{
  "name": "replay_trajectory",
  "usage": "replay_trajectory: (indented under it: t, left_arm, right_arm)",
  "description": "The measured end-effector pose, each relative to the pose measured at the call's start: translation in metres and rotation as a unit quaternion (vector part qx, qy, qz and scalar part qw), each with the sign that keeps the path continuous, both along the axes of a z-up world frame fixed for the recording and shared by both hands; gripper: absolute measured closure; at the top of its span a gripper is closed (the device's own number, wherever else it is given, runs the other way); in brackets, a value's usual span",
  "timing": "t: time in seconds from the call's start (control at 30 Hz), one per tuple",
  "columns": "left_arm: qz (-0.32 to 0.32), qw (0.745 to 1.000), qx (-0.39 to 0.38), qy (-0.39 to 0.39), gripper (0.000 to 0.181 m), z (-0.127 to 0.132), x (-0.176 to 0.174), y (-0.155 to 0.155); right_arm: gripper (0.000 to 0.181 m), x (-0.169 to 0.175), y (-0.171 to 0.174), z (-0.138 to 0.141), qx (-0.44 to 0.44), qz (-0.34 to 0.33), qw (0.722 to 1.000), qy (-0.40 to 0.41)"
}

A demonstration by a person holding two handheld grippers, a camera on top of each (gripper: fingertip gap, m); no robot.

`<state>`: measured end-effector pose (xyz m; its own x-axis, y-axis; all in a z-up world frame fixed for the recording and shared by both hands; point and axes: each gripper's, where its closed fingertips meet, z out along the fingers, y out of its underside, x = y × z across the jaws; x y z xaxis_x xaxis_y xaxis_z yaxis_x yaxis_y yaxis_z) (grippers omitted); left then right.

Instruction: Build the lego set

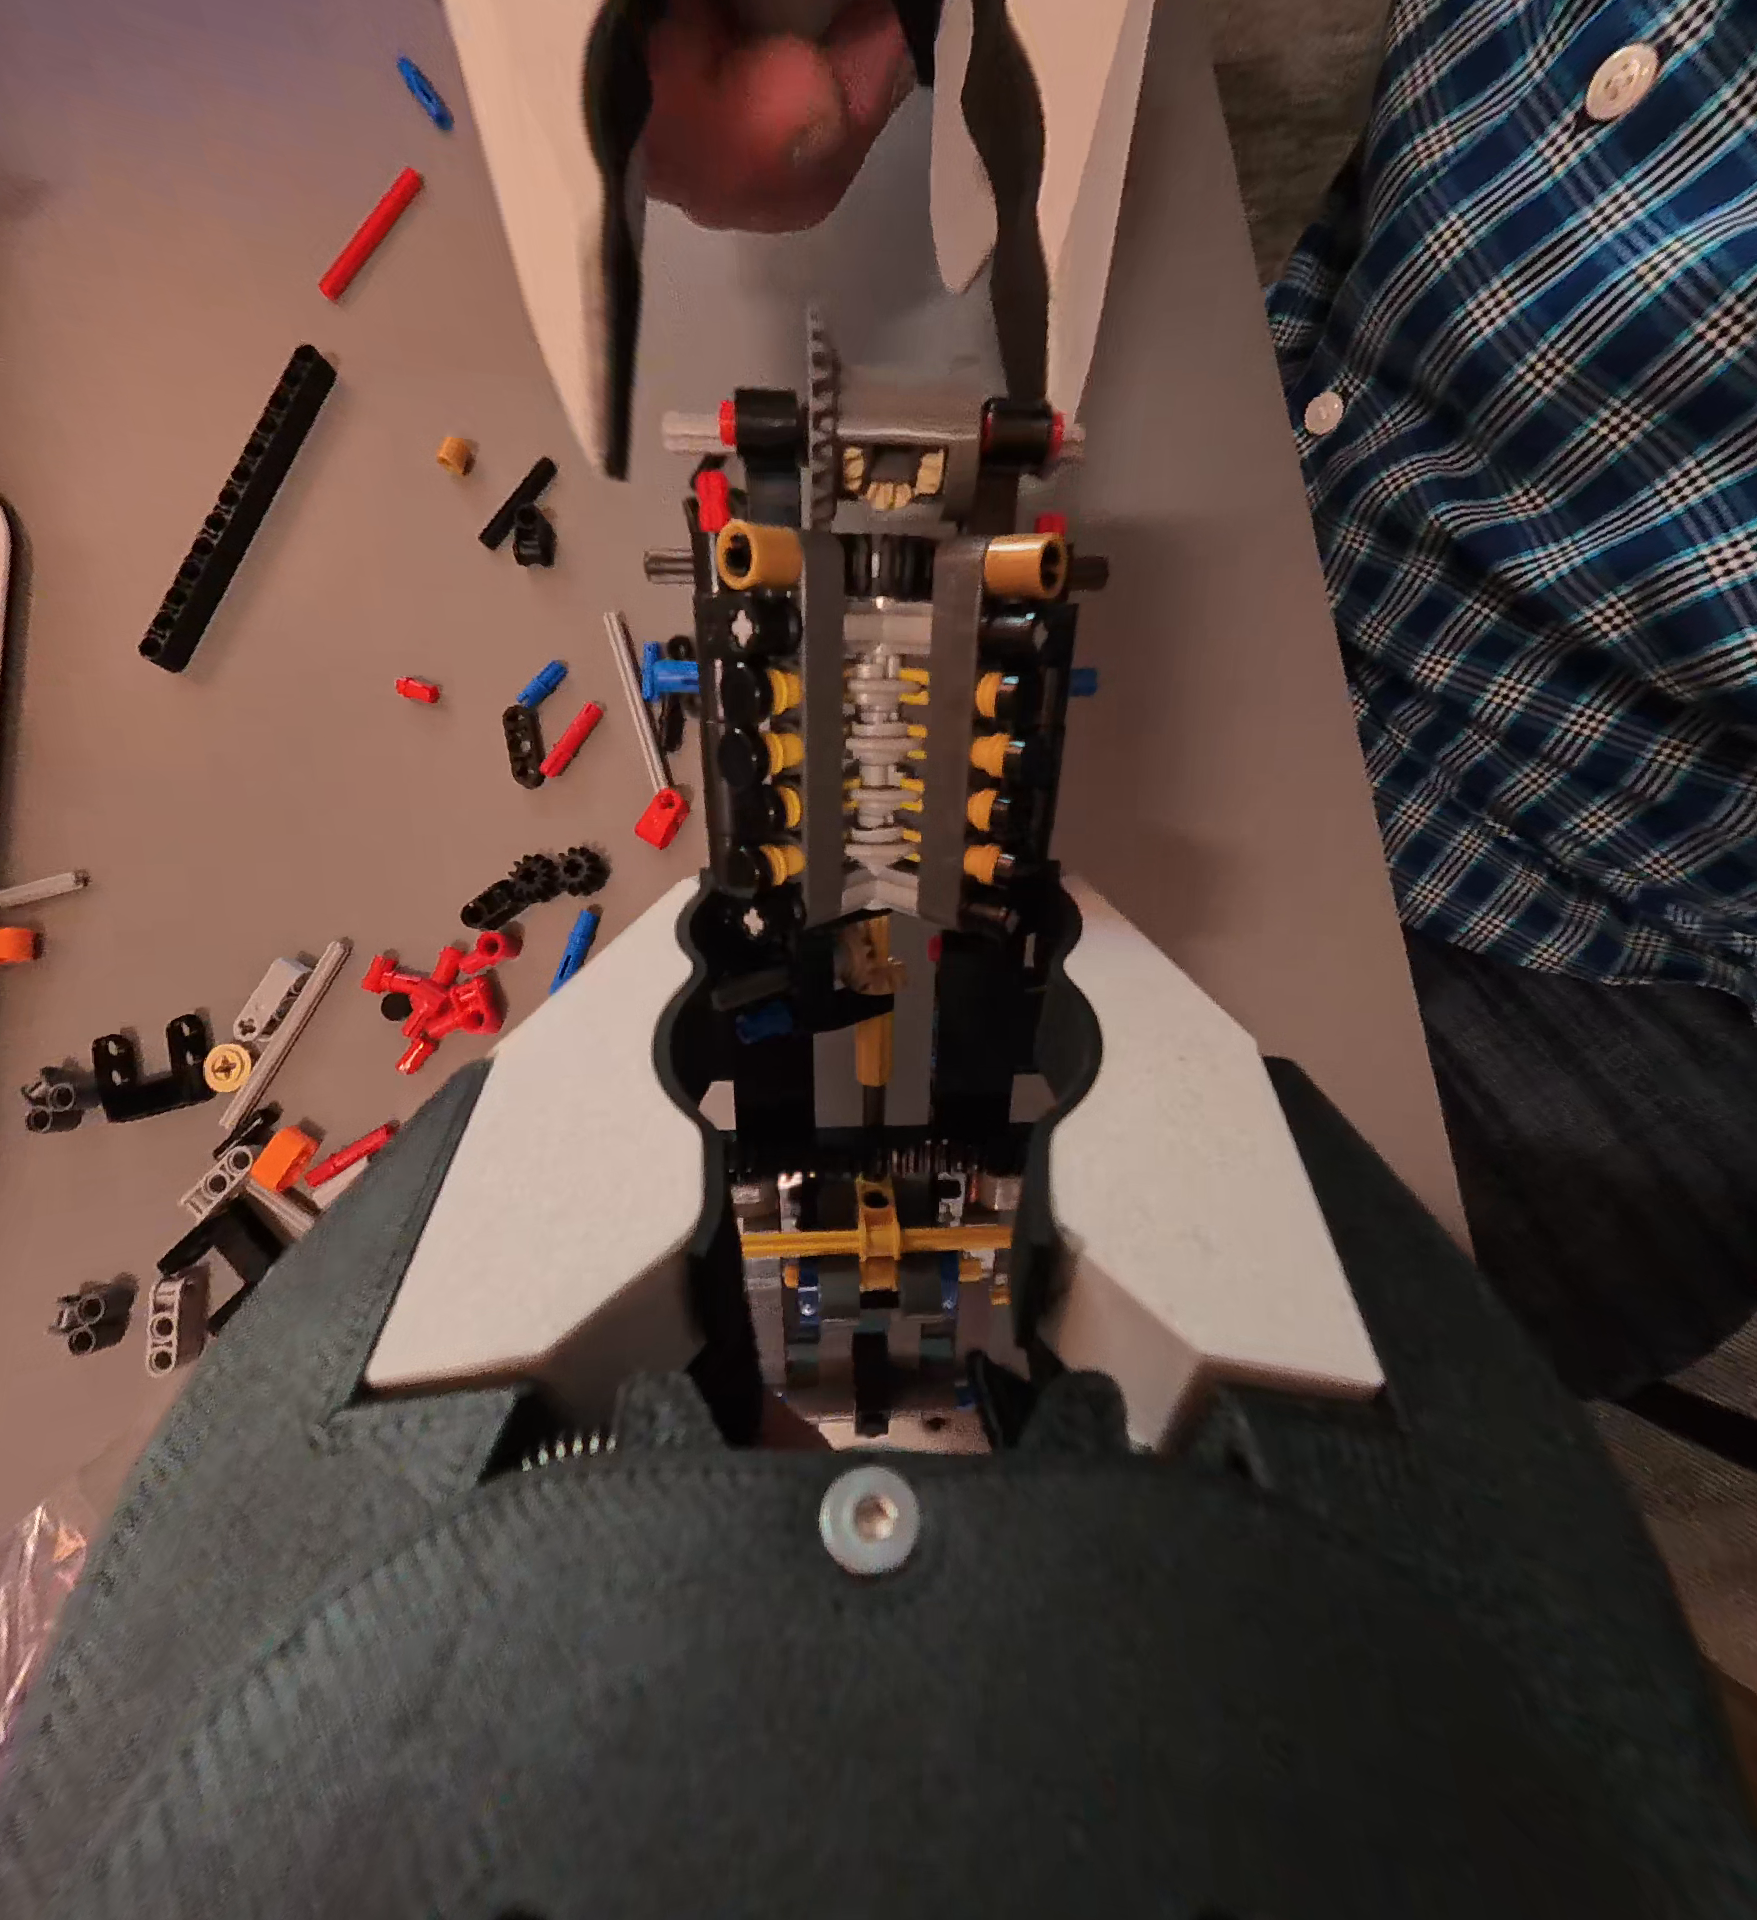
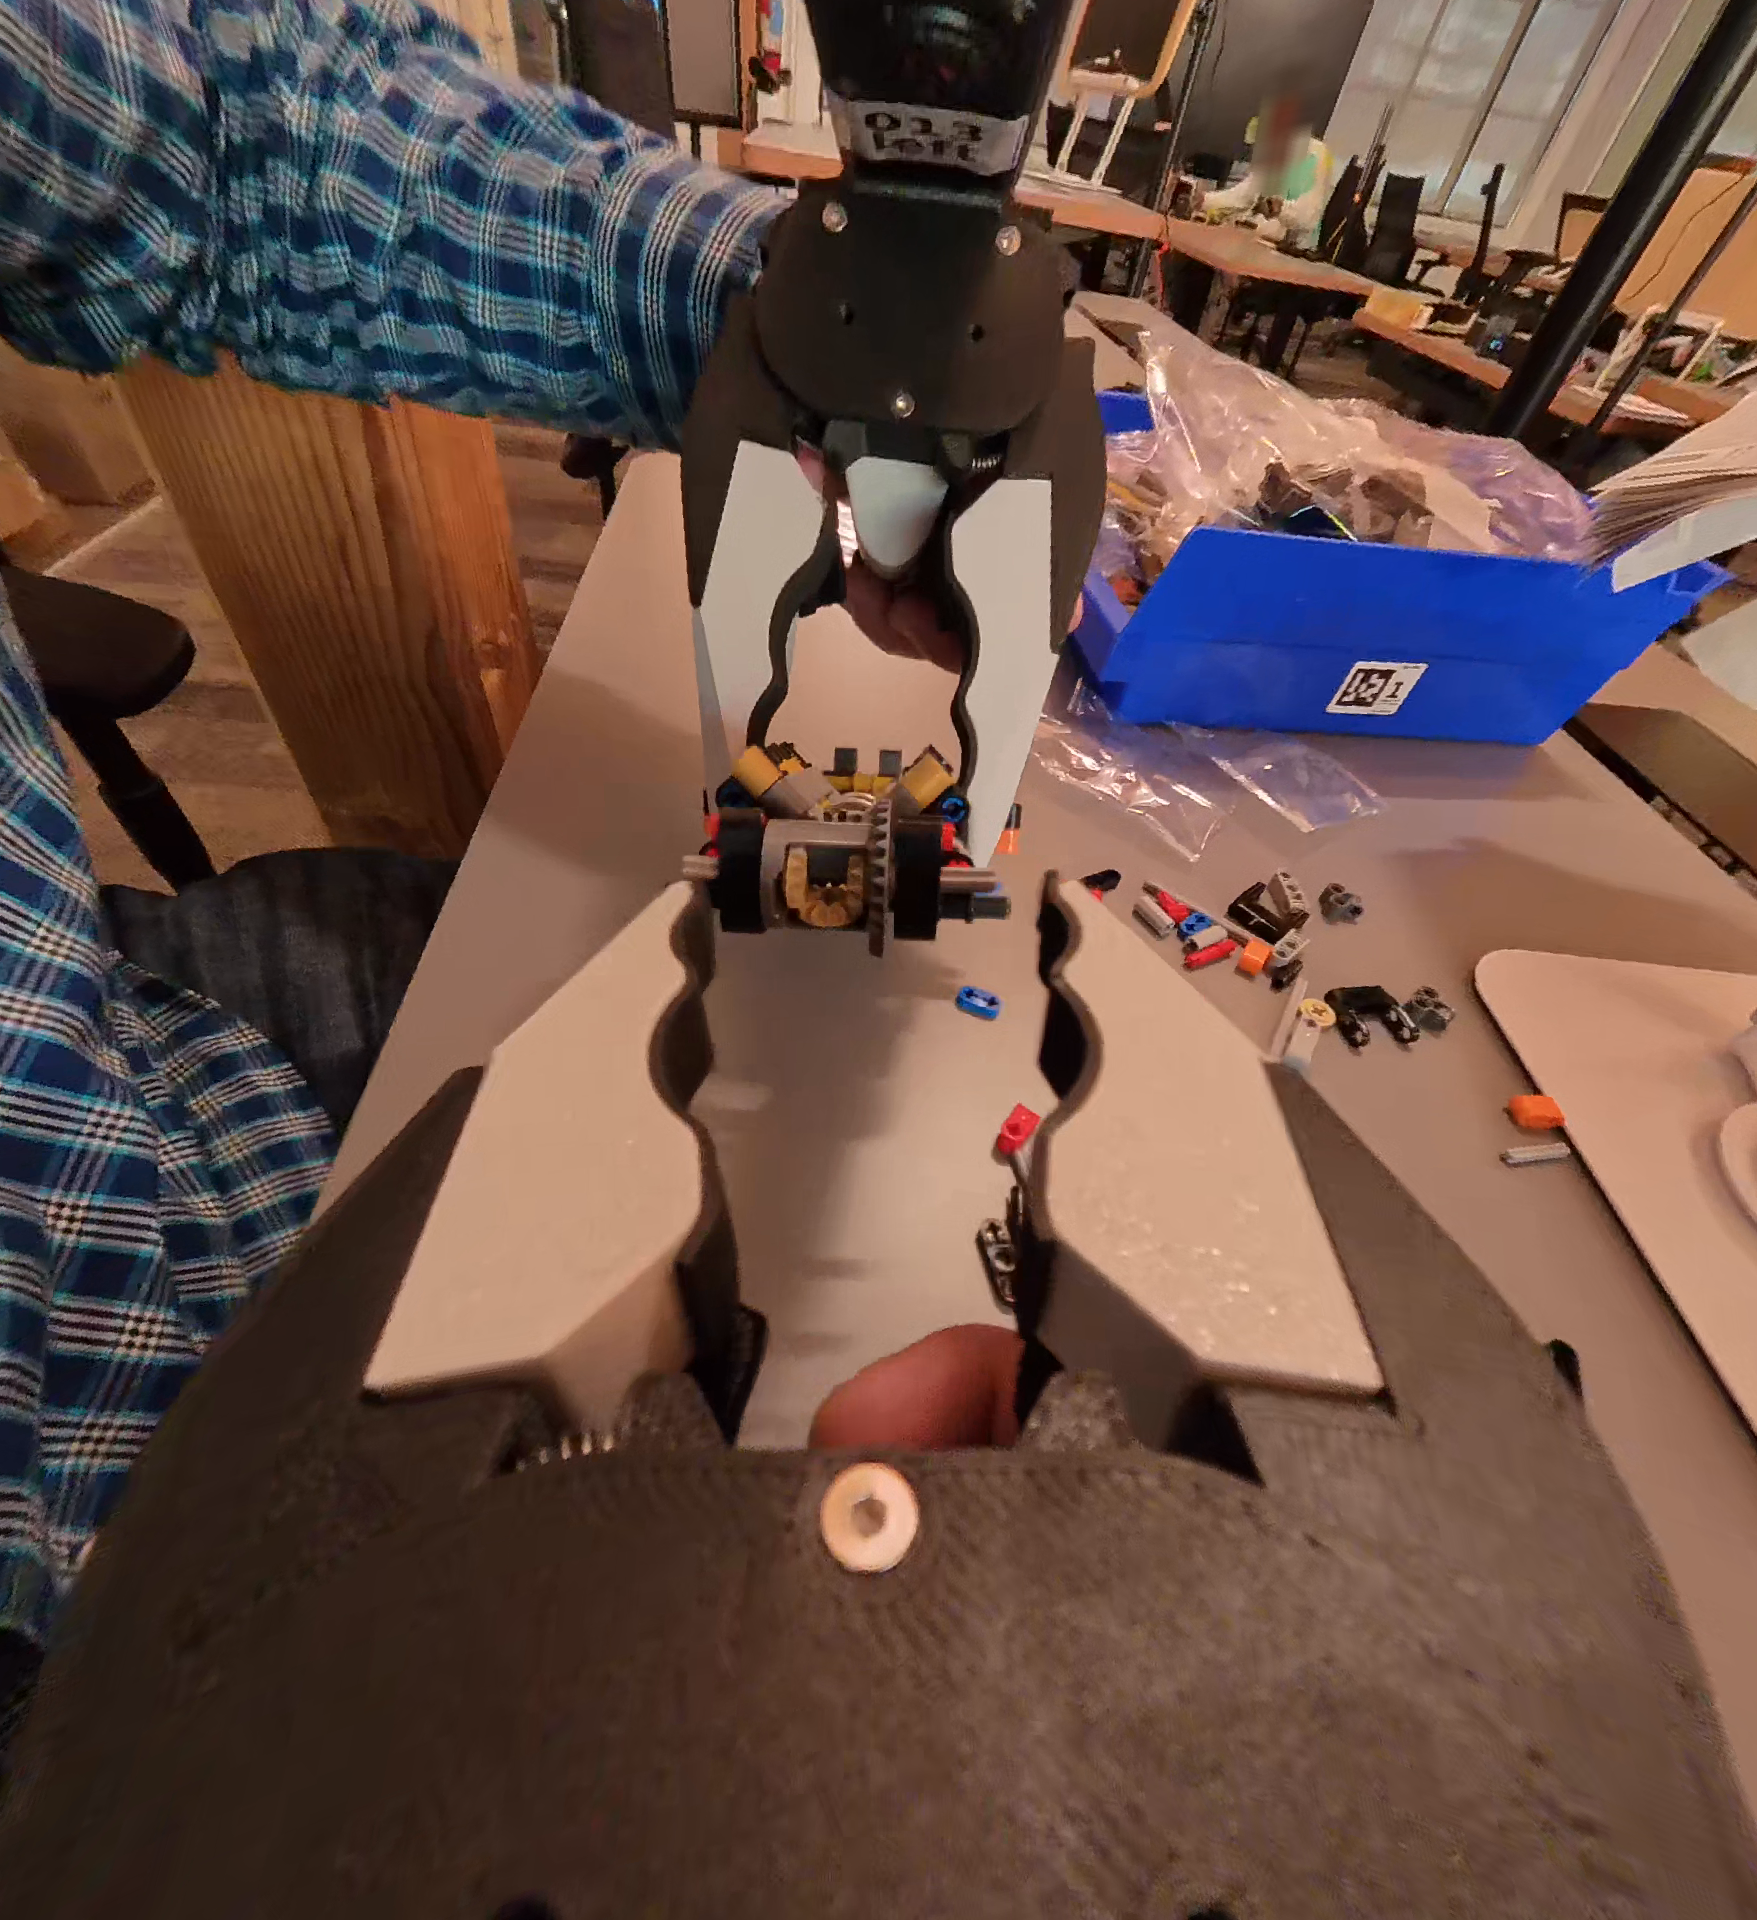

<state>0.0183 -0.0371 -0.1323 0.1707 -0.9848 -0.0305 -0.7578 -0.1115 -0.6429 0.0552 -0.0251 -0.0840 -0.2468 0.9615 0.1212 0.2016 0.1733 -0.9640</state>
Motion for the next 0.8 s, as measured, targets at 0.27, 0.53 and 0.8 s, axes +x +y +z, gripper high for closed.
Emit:
replay_trajectory:
  t: [0.27, 0.53, 0.8]
  left_arm:
    - [0.018, 0.999, 0.011, -0.043, 0.123, 0.005, 0.002, 0.001]
    - [0.024, 0.998, 0.023, -0.06, 0.123, 0.007, 0.006, 0.001]
    - [0.028, 0.997, 0.026, -0.062, 0.123, 0.005, 0.005, 0.003]
  right_arm:
    - [0.112, 0.001, -0.011, 0.008, 0.017, -0.002, 0.999, 0.035]
    - [0.122, -0.007, -0.008, 0.009, -0.033, -0.022, 0.999, 0.037]
    - [0.126, -0.007, -0.008, 0.004, -0.034, -0.025, 0.999, 0.029]
